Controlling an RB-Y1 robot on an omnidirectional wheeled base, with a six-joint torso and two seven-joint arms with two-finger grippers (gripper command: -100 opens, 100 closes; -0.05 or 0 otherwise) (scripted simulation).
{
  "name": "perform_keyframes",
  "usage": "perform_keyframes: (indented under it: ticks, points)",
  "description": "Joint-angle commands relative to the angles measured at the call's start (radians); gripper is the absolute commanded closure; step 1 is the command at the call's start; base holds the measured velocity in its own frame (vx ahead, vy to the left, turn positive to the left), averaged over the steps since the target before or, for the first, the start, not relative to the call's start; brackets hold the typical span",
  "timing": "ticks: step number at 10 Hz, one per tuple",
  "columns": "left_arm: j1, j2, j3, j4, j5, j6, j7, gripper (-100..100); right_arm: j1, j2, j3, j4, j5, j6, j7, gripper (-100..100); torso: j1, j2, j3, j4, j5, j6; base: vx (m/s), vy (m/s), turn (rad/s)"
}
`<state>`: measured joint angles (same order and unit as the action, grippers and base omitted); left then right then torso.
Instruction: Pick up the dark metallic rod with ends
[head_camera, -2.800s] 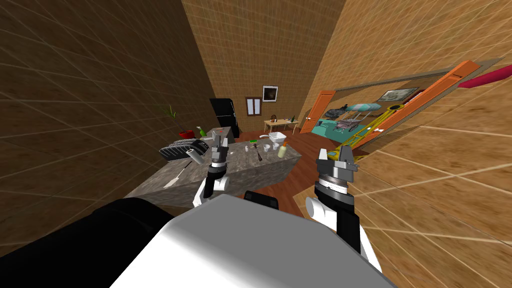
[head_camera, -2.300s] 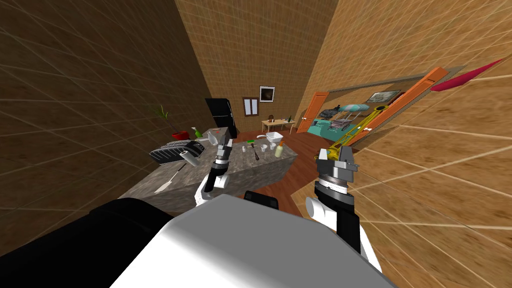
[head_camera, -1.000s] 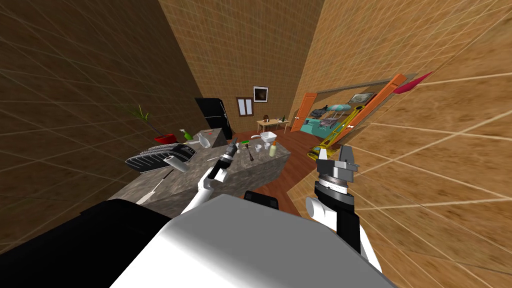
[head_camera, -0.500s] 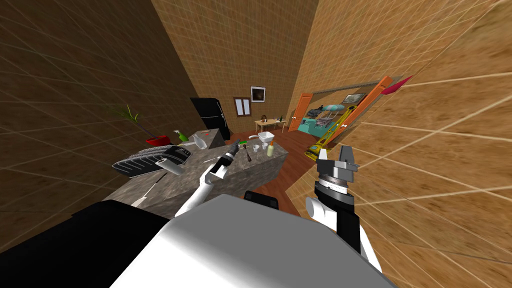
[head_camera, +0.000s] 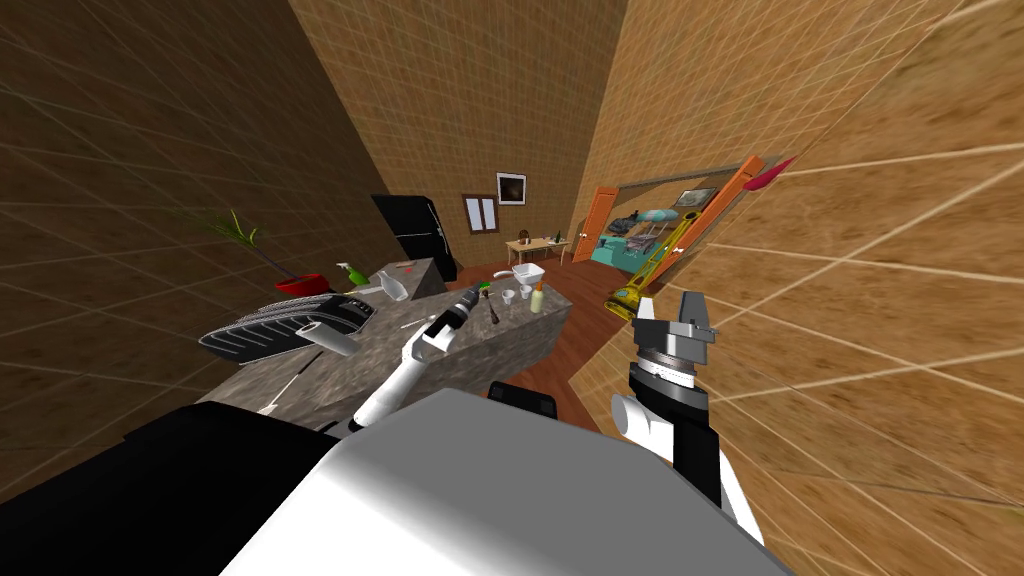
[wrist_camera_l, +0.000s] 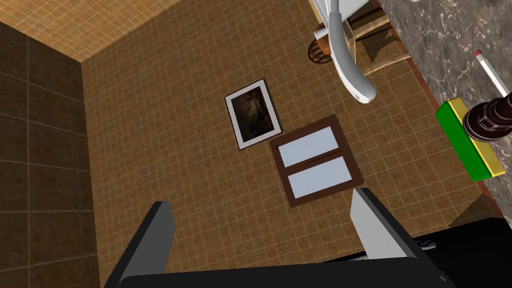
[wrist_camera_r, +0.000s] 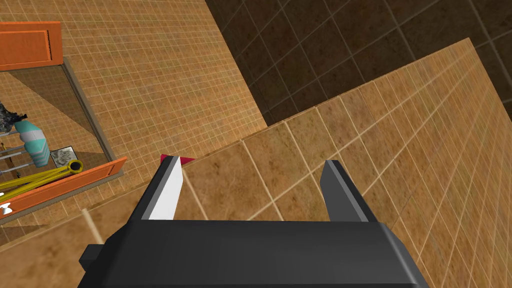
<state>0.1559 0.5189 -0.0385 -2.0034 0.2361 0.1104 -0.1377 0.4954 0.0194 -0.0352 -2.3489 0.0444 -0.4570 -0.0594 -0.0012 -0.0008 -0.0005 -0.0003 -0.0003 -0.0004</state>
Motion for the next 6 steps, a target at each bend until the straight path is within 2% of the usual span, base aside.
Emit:
perform_keyframes:
  ticks: [1,2,3,4,5,6]
  points:
    - [-0.024,0.045,-0.006,0.034,0.036,0.050,-0.018,-100,0.000,0.000,0.000,0.000,0.000,0.000,0.000,0,0.000,0.000,0.000,0.000,0.000,0.000,0.011,-0.019,-0.093]
    - [-0.024,0.045,-0.006,0.034,0.036,0.081,-0.018,-100,0.000,0.000,0.000,0.000,0.000,0.000,0.000,0,0.000,0.000,0.000,0.000,0.000,0.000,0.008,-0.013,-0.041]
    - [-0.024,0.045,-0.006,0.034,0.036,0.092,-0.018,-100,0.000,0.000,0.000,0.000,0.000,0.000,0.000,0,0.000,0.000,0.000,0.000,0.000,0.000,0.000,0.000,0.000]
    - [-0.052,0.078,-0.014,0.069,0.065,0.131,-0.037,-100,0.000,0.000,0.000,0.000,0.000,0.000,0.000,0,0.001,0.001,0.000,0.000,0.000,0.000,0.005,-0.013,-0.113]
    - [-0.052,0.078,-0.014,0.069,0.065,0.155,-0.037,-100,0.000,0.000,0.000,0.000,0.000,0.000,0.000,0,0.001,0.001,0.000,0.000,0.000,0.000,0.008,-0.011,-0.052]
    - [-0.081,0.110,-0.022,0.102,0.094,0.194,-0.058,-100,0.000,0.000,0.000,0.000,0.000,0.000,0.000,0,0.000,0.000,0.000,0.000,0.000,0.000,0.013,-0.020,-0.083]
